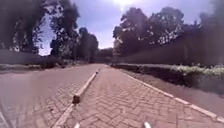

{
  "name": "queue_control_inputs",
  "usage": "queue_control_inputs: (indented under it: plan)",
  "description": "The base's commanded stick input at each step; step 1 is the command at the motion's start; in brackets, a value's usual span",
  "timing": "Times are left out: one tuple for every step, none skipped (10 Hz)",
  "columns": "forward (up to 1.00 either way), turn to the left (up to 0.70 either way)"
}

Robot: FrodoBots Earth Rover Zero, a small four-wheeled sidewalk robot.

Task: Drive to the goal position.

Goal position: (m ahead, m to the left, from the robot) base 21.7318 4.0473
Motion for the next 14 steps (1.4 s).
queue_control_inputs:
  plan:
    - [0.70, 0.00]
    - [0.70, 0.00]
    - [0.70, 0.00]
    - [0.70, 0.00]
    - [0.70, 0.00]
    - [0.70, 0.00]
    - [0.70, 0.00]
    - [0.70, 0.00]
    - [0.70, 0.00]
    - [0.70, 0.00]
    - [0.70, 0.00]
    - [0.70, 0.00]
    - [0.70, 0.00]
    - [0.70, 0.00]
